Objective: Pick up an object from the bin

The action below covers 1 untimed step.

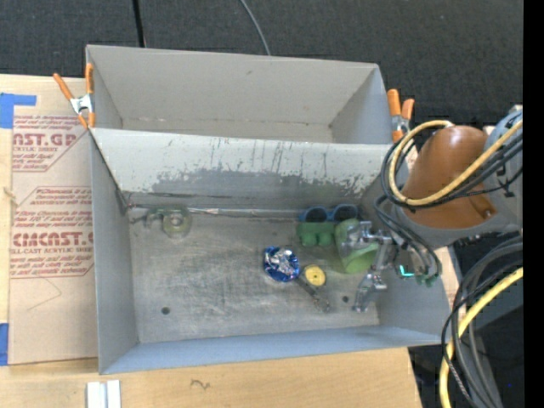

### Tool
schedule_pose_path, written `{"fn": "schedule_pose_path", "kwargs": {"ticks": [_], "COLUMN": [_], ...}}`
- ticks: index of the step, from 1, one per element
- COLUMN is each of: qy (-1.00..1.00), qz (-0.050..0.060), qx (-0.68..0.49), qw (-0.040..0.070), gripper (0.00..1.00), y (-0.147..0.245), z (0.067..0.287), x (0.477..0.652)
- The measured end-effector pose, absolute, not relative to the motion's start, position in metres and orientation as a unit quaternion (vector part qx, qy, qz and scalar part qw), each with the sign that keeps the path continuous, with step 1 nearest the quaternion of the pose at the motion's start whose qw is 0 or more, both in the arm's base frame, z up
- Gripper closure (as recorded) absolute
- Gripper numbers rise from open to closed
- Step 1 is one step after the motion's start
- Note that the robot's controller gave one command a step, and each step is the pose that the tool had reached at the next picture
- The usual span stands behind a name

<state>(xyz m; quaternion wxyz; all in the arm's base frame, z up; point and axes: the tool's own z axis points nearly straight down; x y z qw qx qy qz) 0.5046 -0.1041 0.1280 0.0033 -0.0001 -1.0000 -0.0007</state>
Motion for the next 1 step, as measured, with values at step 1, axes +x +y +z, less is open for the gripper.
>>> {"fn": "schedule_pose_path", "kwargs": {"ticks": [1], "qy": [-0.998], "qz": [0.001], "qx": [0.060], "qw": [-0.002], "gripper": [0.00], "y": [-0.0300], "z": [0.0705], "x": [0.5243]}}
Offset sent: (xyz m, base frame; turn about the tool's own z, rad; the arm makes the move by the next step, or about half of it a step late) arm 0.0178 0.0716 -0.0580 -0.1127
